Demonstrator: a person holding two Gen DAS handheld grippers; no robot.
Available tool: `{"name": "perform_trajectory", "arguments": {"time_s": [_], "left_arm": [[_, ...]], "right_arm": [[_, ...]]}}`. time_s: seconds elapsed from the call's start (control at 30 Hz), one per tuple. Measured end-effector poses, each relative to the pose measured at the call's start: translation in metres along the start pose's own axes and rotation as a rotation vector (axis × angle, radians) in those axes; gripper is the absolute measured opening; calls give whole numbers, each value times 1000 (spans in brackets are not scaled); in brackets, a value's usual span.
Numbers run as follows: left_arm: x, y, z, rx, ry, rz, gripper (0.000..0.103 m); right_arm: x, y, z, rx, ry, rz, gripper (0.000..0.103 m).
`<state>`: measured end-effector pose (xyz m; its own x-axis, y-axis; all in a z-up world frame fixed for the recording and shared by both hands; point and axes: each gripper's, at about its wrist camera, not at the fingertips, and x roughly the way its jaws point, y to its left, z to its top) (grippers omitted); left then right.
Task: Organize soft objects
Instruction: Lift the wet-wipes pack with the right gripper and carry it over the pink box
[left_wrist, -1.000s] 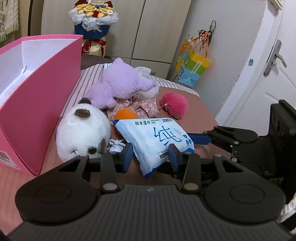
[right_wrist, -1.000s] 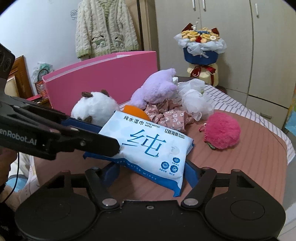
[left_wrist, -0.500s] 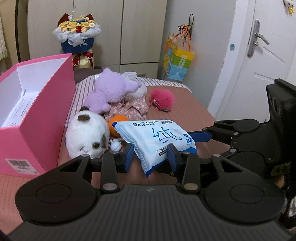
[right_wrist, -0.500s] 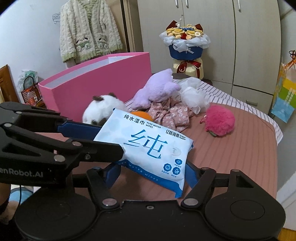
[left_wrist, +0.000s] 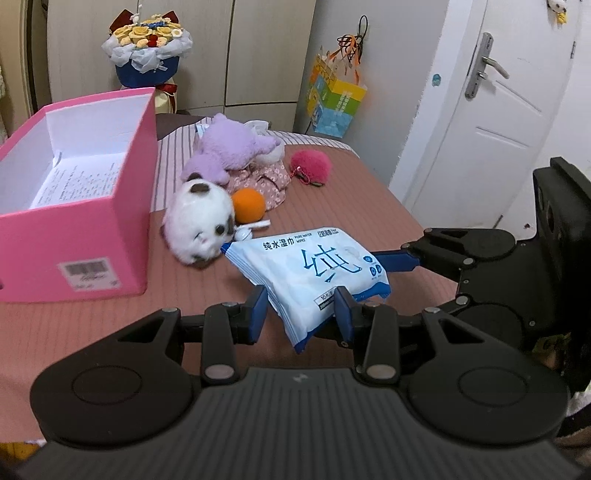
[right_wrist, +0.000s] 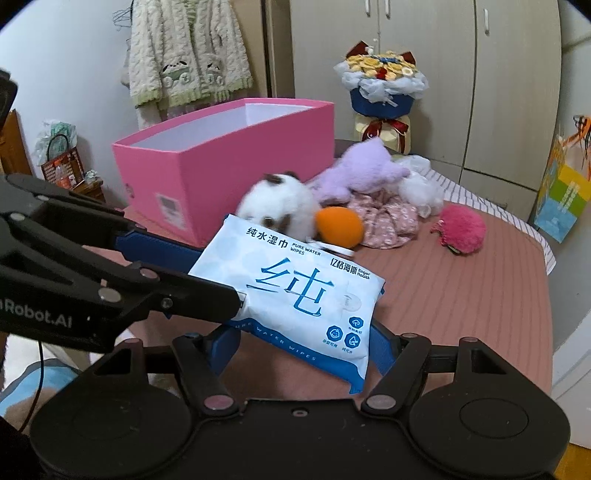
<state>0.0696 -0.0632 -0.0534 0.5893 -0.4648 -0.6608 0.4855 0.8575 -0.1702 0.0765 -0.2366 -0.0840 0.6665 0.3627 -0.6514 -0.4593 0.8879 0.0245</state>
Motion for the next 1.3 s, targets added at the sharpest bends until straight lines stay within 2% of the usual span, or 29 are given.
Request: {"name": "perform_trajectory", "arguments": {"time_s": [0.17, 0.4, 0.77, 1.0, 1.3], "left_arm": [[-38, 9, -8, 24, 24, -2, 38], [-93, 27, -12, 41, 54, 25, 38], [-143, 62, 2, 21, 56, 77, 38], [-149, 89, 27, 16, 9, 98, 38], [-111, 139, 82, 29, -46, 114, 39]], "right_arm": [[-18, 36, 3, -30, -2, -7, 76], [-35, 85, 21, -73, -2, 37, 76], [-43, 136, 63, -181, -33, 80, 76], [-32, 148, 97, -223, -72, 78, 76], [17, 126, 151, -203, -129, 56, 77]]}}
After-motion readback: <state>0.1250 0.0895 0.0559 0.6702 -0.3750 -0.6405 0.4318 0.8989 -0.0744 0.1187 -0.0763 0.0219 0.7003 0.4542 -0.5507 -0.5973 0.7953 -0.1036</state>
